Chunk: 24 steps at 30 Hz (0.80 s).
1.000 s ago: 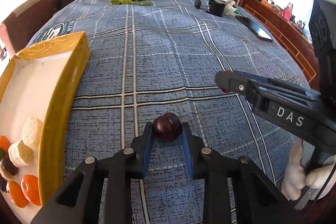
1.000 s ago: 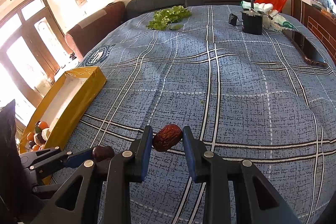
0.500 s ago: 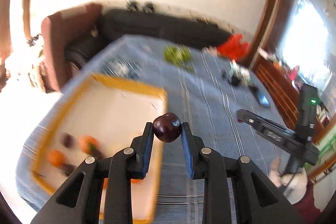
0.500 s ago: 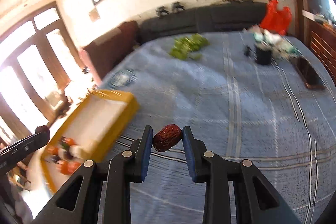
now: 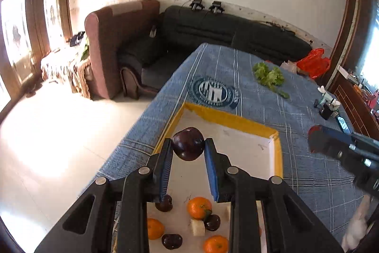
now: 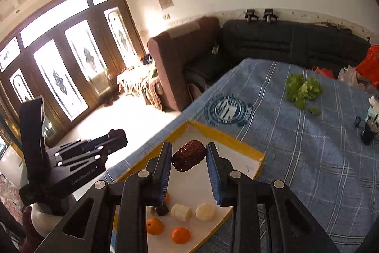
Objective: Organize fruits
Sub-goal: 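Lower the plum and date into the tray and open both tools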
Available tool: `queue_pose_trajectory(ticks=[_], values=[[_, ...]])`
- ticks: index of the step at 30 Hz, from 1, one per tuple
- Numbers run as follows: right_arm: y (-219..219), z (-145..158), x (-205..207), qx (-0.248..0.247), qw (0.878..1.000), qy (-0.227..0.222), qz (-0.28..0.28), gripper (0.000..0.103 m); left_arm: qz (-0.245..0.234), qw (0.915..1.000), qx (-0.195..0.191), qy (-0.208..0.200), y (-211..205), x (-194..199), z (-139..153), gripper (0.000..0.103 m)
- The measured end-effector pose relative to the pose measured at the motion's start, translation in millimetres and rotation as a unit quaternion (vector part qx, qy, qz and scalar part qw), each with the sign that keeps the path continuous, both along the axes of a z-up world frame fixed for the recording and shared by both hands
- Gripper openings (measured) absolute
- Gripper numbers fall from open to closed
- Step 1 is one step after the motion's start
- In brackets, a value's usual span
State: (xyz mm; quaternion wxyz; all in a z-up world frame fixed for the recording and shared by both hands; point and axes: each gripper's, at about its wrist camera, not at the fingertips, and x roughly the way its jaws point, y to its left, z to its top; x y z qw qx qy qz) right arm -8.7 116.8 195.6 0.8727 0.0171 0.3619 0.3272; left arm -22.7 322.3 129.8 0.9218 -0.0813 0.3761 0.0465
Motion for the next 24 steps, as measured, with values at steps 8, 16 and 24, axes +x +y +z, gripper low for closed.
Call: queue_pose_trajectory(ticks=[8,16,24], values=[[58,-119,30,-0.098,0.992,0.082,0.025,0.033,0.011,0.9944,-0.043,0.096,12,45,-86,0.026],[81,-144,43,-0.118,0.985,0.112,0.049,0.033,0.028,0.9935,-0.049,0.099,18,46,-85,0.054],[64,-114,30,-0.087,0.992,0.086,0.044,0.043,0.029,0.9971,-0.044,0.055,11,11,-48,0.062]])
